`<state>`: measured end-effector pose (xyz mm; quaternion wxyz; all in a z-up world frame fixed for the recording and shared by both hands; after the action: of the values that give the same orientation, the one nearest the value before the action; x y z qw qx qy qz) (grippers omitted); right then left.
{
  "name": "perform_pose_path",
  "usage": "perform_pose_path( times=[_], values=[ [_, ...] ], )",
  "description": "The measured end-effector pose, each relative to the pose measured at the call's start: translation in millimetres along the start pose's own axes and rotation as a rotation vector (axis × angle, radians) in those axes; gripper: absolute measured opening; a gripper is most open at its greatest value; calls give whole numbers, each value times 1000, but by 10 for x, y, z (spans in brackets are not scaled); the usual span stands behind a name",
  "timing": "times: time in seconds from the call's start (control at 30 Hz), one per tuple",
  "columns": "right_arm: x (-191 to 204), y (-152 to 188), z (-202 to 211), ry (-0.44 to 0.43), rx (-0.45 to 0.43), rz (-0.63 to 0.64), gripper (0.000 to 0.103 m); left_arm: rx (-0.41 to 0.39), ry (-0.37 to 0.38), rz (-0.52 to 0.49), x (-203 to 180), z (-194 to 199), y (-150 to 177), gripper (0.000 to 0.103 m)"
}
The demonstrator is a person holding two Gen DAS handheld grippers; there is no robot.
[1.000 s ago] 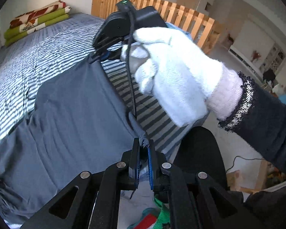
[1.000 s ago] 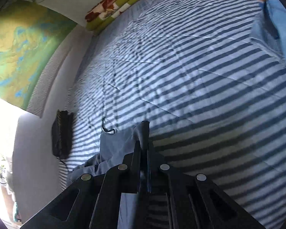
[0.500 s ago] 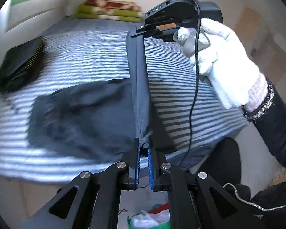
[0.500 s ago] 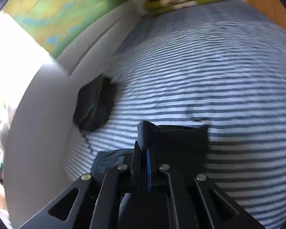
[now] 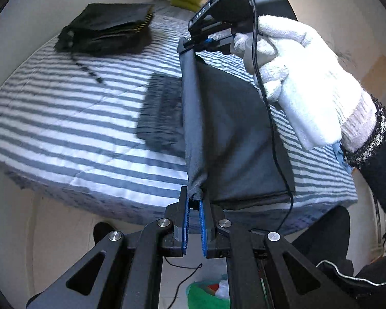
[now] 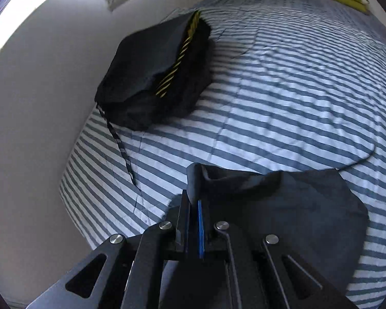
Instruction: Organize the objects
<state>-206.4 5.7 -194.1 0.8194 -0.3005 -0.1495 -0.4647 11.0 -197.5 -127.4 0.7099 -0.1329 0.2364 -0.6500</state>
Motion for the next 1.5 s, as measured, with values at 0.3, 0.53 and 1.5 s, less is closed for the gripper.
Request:
perform_pose_path(
  times=[0.3,0.53,1.5],
  values=[
    [97,-16,-51,-146,38,26,23,59,-67,59,292,-38,-6,35],
    [-423,457,1582,-216,-201,61,31,-29,-96,7,118,241,-505,45],
    [-1269,2591,1118,-211,-88,-31,14,182,-155,-314,-2379,-2008,-1660,29]
  ],
)
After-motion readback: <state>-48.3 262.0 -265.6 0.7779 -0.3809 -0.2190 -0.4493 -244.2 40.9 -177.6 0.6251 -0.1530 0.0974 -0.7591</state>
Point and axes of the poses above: each gripper's, at about its wrist camera, not at the fingertips, and z roughly against the way its jaws point, x to its left, y to its underside, the point moved 4 cm from there along -z, roughly the way its jaws point, and after that the axes turned 13 degrees about -y, right-handed, at the moved point
